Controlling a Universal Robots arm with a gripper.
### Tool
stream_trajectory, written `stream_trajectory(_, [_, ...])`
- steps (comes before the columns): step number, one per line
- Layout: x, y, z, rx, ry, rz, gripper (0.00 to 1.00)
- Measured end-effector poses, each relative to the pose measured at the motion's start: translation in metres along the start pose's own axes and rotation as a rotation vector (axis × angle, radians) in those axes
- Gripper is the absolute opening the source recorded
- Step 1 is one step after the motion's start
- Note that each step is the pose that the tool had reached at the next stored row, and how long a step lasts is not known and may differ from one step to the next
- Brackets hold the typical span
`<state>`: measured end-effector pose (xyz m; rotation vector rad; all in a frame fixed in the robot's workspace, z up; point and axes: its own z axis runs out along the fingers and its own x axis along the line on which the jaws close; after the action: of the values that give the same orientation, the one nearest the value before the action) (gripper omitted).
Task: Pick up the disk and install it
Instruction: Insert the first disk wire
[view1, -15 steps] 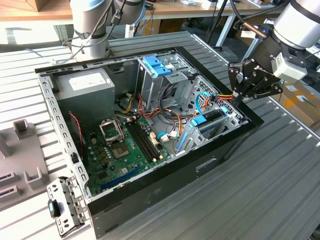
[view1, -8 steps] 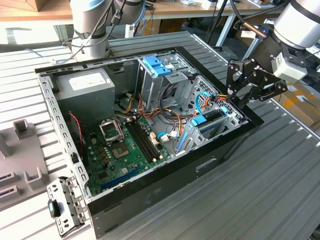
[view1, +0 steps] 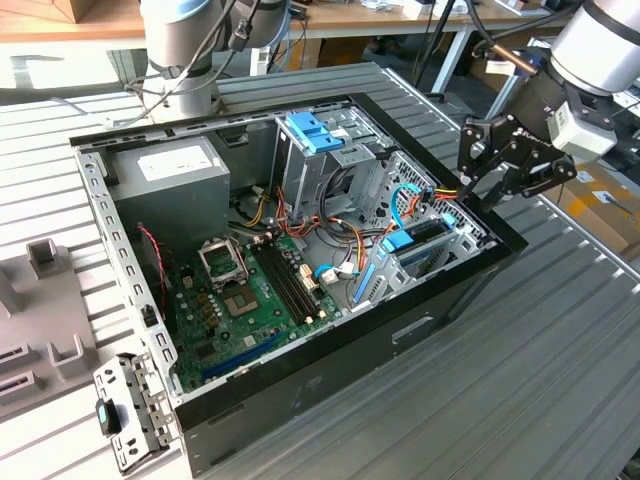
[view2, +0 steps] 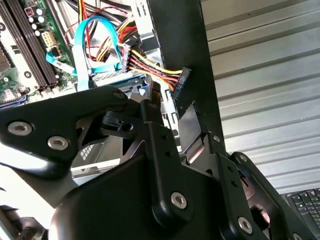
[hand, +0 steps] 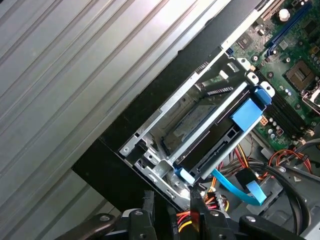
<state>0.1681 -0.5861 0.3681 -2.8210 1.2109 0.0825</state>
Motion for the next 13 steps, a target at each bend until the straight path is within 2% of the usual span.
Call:
stream_trajectory(6, [0.0045,-0.0122,0.0011,-0.0014,0.0004,-0.008,0.42])
stream_trajectory(8, [0.0039,-0.0141,0.0014,-0.0019,-0.0002,-0.017,0.42])
stream_trajectory(10, [0.0042,-0.0150,0.0017,-0.0040,-0.0012,-0.043,0.42])
stream_trajectory(13, [0.0057,-0.0171,0.0023,-0.0082,0.0014,-0.056,0.42])
